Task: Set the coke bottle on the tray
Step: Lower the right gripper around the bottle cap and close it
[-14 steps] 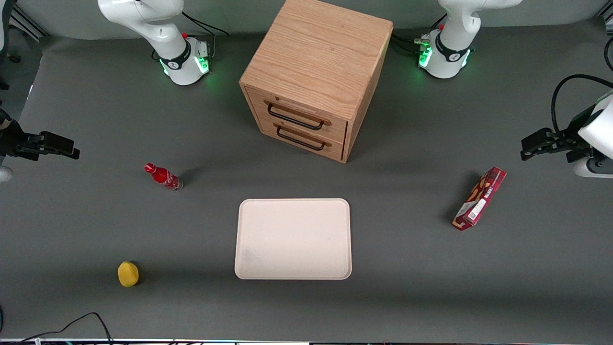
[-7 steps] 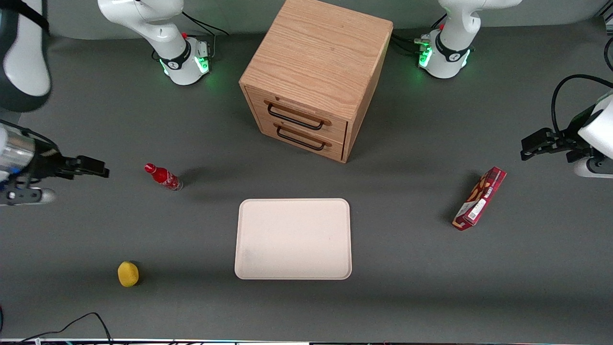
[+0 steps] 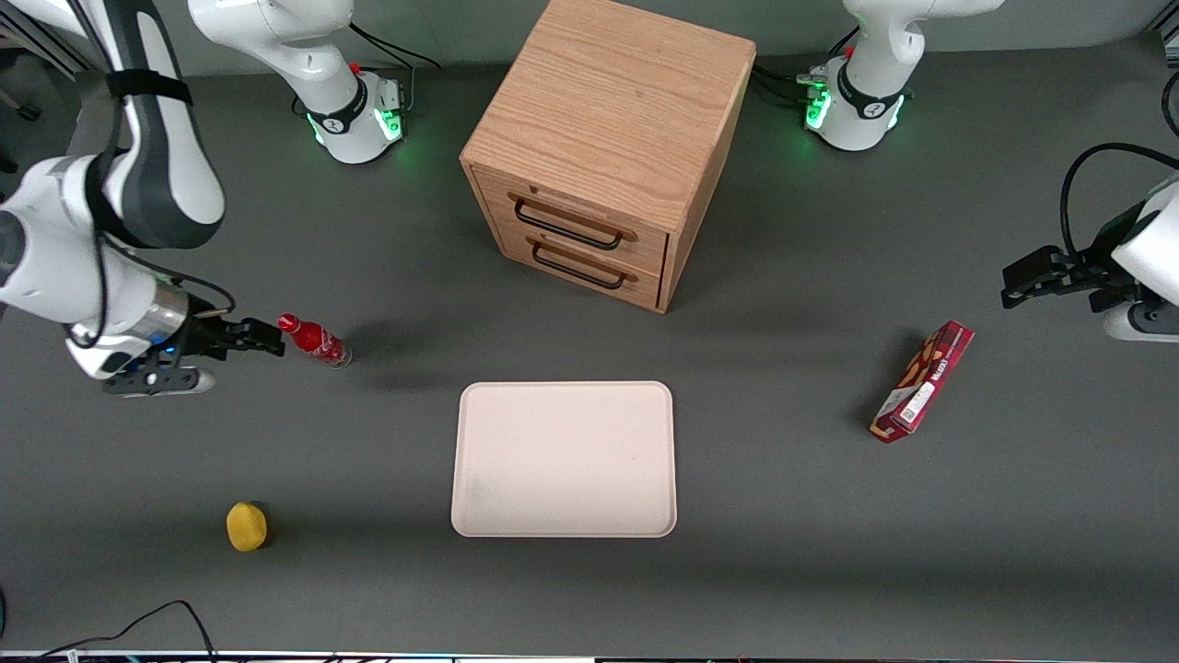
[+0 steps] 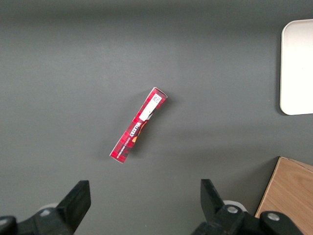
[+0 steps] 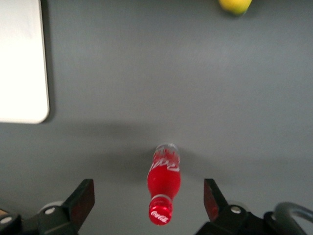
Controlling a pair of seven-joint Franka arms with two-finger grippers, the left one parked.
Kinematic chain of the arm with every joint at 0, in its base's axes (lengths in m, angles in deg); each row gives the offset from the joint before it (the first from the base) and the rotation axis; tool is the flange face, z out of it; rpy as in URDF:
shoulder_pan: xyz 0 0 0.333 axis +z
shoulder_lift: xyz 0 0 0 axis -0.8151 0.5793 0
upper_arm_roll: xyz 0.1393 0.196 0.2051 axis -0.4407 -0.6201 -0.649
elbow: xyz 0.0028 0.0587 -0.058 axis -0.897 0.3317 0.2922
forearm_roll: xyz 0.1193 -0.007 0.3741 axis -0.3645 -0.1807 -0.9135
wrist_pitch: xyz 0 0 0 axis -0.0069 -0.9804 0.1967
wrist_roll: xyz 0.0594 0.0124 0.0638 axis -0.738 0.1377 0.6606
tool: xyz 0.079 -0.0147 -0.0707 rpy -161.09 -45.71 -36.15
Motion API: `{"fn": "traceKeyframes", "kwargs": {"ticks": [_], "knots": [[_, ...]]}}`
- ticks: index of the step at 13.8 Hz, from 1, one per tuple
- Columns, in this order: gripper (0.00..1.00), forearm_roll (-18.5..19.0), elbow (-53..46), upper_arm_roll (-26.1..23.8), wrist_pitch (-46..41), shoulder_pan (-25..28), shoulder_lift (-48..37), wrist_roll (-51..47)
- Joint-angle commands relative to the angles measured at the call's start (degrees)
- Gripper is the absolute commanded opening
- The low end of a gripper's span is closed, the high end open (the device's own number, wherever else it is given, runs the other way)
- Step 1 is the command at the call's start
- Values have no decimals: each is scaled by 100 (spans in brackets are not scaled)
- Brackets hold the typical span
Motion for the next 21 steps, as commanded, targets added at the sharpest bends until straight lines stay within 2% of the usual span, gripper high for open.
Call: {"fn": "traceKeyframes", "kwargs": {"ticks": [1, 3, 7, 8, 14, 17, 18, 19, 20, 21], "knots": [[94, -63, 886, -106, 433, 4, -572, 5], [88, -63, 1142, -124, 540, -14, -722, 5], [67, -63, 1424, -124, 540, -75, -933, 14], [65, -63, 1442, -124, 540, -93, -934, 14], [64, -63, 1529, -124, 935, -172, -723, 84], [40, -63, 1697, -124, 1190, -172, -723, 84], [35, -63, 1706, -124, 1217, -172, -705, 75], [24, -63, 1714, -124, 1260, -172, -705, 84], [7, -63, 1715, -124, 1252, -172, -705, 84], [0, -63, 1706, -124, 1235, -164, -714, 75]]}}
